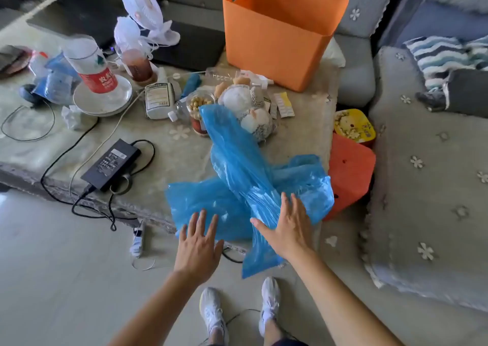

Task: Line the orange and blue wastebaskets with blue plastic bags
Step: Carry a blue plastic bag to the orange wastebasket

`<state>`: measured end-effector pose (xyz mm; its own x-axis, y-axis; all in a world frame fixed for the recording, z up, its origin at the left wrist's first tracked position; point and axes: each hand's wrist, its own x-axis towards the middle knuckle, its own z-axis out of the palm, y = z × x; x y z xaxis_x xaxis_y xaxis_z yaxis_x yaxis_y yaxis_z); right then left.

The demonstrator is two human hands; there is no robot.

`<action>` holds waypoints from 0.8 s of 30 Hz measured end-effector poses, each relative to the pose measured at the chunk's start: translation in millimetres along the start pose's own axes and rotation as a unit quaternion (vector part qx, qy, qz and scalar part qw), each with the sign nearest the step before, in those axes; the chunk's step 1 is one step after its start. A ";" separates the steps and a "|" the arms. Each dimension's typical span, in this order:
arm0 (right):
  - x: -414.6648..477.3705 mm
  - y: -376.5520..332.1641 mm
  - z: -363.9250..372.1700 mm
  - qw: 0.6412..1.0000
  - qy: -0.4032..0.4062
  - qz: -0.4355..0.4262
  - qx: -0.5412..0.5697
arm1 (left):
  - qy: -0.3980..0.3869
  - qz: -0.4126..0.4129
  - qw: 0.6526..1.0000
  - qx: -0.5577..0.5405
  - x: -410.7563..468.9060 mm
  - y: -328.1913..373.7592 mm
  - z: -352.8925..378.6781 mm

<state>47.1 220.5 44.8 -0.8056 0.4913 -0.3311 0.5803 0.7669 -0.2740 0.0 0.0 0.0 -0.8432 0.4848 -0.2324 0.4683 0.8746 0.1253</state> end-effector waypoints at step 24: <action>26.9 10.7 -66.0 0.994 0.047 -0.100 0.005 | -0.040 -0.063 0.997 -0.010 40.0 5.9 -52.9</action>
<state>23.8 269.1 92.5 -0.9122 0.3665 -0.1833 0.4084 0.8491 -0.3350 -44.9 24.7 42.5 -0.8705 0.3700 -0.3245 0.3540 0.9288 0.1092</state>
